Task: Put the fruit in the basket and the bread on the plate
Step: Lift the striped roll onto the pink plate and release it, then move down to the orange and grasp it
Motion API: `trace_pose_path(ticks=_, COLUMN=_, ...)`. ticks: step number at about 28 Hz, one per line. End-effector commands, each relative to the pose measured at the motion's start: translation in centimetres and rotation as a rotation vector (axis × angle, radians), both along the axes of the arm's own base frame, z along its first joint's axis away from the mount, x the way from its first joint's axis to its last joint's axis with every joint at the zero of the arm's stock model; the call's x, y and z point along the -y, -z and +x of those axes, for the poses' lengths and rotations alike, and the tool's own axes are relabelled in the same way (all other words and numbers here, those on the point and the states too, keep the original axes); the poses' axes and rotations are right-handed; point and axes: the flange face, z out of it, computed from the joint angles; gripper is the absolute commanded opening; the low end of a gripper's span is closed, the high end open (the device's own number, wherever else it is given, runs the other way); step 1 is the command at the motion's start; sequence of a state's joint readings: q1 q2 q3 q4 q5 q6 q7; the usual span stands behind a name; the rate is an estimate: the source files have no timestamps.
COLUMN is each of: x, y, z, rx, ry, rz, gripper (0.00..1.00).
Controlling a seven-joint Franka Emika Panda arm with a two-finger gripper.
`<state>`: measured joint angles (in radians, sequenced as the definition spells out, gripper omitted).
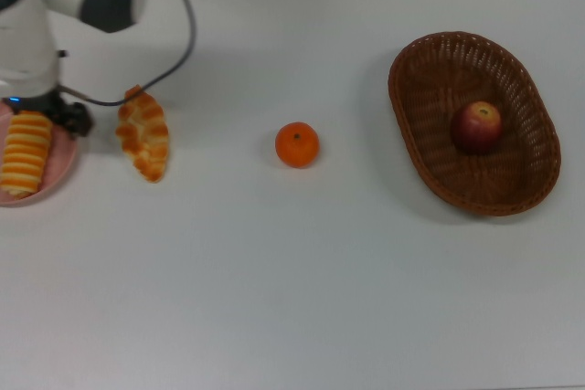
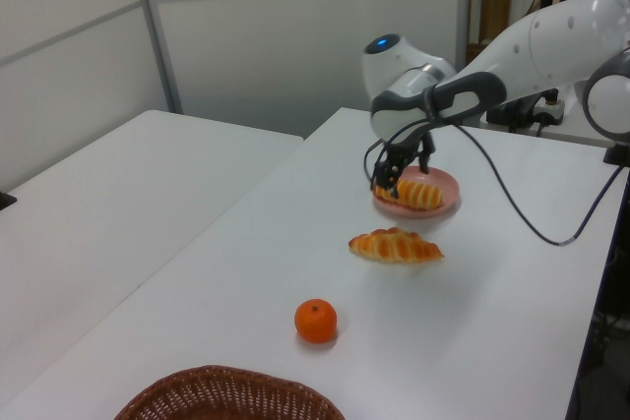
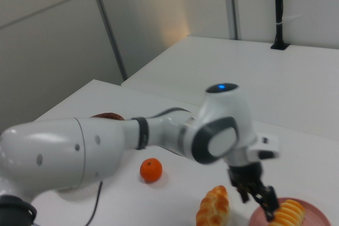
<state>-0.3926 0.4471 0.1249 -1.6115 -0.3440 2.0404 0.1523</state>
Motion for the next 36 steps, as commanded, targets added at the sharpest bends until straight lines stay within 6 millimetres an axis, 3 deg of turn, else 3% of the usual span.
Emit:
trace_pose_path(ticks=1, x=-7.3, y=-2.1, z=-2.4, rx=-0.07, ry=-0.158, rz=-0.002, gripper=1.0)
trace_pose_path(ticks=2, x=-9.6, y=-2.6, z=-2.8, rx=-0.079, ry=-0.189, rz=0.019, gripper=1.0)
trace_pose_path(ticks=6, x=-14.5, y=-3.1, z=-2.8, rx=-0.097, ry=-0.229, rz=0.067, gripper=1.0)
trace_pose_path(ticks=7, x=-16.8, y=-3.1, z=-2.7, rx=-0.103, ry=-0.246, rz=0.083, gripper=1.0)
trace_pose_path(ticks=11, x=-20.8, y=-2.9, z=-2.6, rx=-0.094, ry=-0.24, rz=0.105, gripper=1.0)
trace_pose_path(ticks=12, x=-22.8, y=-2.8, z=-2.6, rx=-0.088, ry=-0.226, rz=0.107, gripper=1.0)
trace_pose_path(ticks=22, x=-32.8, y=-1.3, z=-3.9, rx=-0.092, ry=-0.246, rz=0.093, gripper=1.0)
trace_pose_path(ticks=27, x=-35.8, y=-0.4, z=-4.4, rx=-0.096, ry=-0.256, rz=0.089, gripper=1.0)
trace_pose_path(ticks=33, x=-37.1, y=3.2, z=-3.7, rx=-0.109, ry=-0.234, rz=0.09, gripper=1.0)
trace_pose_path(ticks=36, x=-37.3, y=4.0, z=-3.2, rx=-0.085, ry=-0.227, rz=0.087, gripper=1.0)
